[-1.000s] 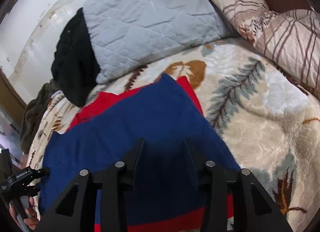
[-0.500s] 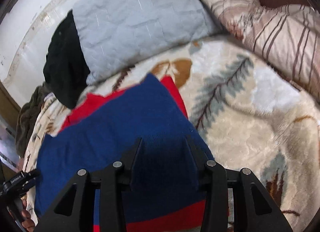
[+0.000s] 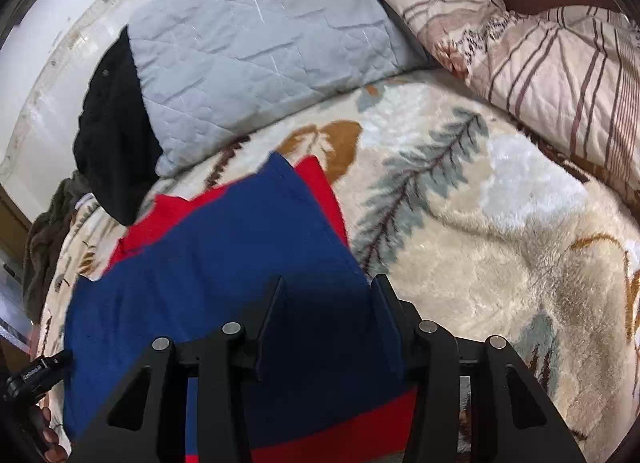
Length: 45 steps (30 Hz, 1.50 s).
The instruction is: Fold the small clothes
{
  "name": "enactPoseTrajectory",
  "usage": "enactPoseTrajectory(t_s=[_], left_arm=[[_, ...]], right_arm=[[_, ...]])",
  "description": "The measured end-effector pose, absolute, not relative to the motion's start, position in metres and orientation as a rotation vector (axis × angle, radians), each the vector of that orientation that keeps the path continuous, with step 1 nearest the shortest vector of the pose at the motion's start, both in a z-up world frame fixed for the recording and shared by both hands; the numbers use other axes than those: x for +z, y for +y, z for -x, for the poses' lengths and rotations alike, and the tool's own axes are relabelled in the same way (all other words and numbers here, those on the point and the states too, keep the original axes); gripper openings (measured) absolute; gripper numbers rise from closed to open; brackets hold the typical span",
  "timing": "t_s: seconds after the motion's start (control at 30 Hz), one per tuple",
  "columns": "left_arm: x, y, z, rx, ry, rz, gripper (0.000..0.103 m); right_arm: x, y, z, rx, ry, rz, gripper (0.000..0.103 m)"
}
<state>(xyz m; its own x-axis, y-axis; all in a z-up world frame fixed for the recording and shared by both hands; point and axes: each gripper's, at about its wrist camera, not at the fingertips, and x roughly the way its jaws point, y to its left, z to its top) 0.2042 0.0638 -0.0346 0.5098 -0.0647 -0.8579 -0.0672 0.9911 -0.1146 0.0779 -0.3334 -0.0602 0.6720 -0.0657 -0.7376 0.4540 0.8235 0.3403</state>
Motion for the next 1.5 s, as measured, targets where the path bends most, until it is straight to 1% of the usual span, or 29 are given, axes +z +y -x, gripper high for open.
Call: enactPoseTrajectory(t_s=[0.3, 0.43, 0.53, 0.57, 0.63, 0.67, 0.77, 0.83, 0.9, 0.93, 0.97, 1.03, 1.1, 1.13, 1.23, 1.3, 1.4, 1.5], left_arm=[[-0.028, 0.067, -0.208, -0.001, 1.016, 0.128, 0.069], [-0.029, 0.068, -0.214, -0.015, 1.024, 0.134, 0.069], [-0.034, 0.064, -0.216, -0.042, 1.042, 0.133, 0.069], [-0.035, 0.061, -0.217, -0.051, 1.046, 0.128, 0.069], [-0.034, 0.057, -0.217, -0.055, 1.032, 0.111, 0.069], [-0.033, 0.055, -0.218, -0.046, 1.023, 0.098, 0.069], [-0.037, 0.054, -0.220, 0.000, 1.017, 0.071, 0.070], [-0.043, 0.057, -0.221, 0.005, 1.032, 0.087, 0.072], [-0.041, 0.060, -0.221, 0.003, 1.040, 0.105, 0.071], [-0.038, 0.062, -0.221, 0.006, 1.041, 0.108, 0.071], [-0.034, 0.064, -0.219, 0.012, 1.032, 0.116, 0.071], [-0.024, 0.067, -0.214, 0.014, 0.985, 0.133, 0.071], [-0.021, 0.064, -0.211, 0.005, 0.975, 0.117, 0.071], [-0.024, 0.062, -0.212, -0.001, 0.987, 0.104, 0.071], [-0.041, 0.052, -0.215, -0.014, 1.061, 0.060, 0.071], [-0.039, 0.052, -0.214, -0.013, 1.050, 0.059, 0.071], [-0.032, 0.058, -0.214, -0.026, 1.052, 0.080, 0.071], [-0.032, 0.066, -0.215, -0.019, 1.070, 0.098, 0.071]], right_arm=[[-0.058, -0.351, -0.085, -0.264, 0.732, -0.562, 0.047], [-0.067, -0.367, -0.094, -0.172, 0.691, -0.725, 0.047], [-0.072, -0.366, -0.108, -0.176, 0.718, -0.717, 0.046], [-0.074, -0.361, -0.115, -0.177, 0.755, -0.682, 0.030], [-0.069, -0.350, -0.120, -0.190, 0.760, -0.589, 0.010], [-0.065, -0.347, -0.120, -0.182, 0.749, -0.562, 0.009], [-0.053, -0.346, -0.116, -0.198, 0.710, -0.536, 0.009], [-0.062, -0.351, -0.117, -0.219, 0.752, -0.548, 0.009], [-0.077, -0.354, -0.118, -0.237, 0.803, -0.575, 0.009], [-0.077, -0.355, -0.115, -0.244, 0.786, -0.593, 0.014], [-0.070, -0.355, -0.112, -0.252, 0.765, -0.603, 0.018], [-0.055, -0.349, -0.107, -0.253, 0.714, -0.576, 0.018], [-0.047, -0.343, -0.102, -0.226, 0.661, -0.559, 0.020], [-0.047, -0.343, -0.102, -0.219, 0.665, -0.561, 0.023], [-0.070, -0.342, -0.111, -0.250, 0.797, -0.584, 0.022], [-0.067, -0.341, -0.104, -0.268, 0.763, -0.592, 0.024], [-0.047, -0.333, -0.087, -0.255, 0.697, -0.610, 0.025], [-0.029, -0.311, -0.070, -0.201, 0.657, -0.585, 0.035]])
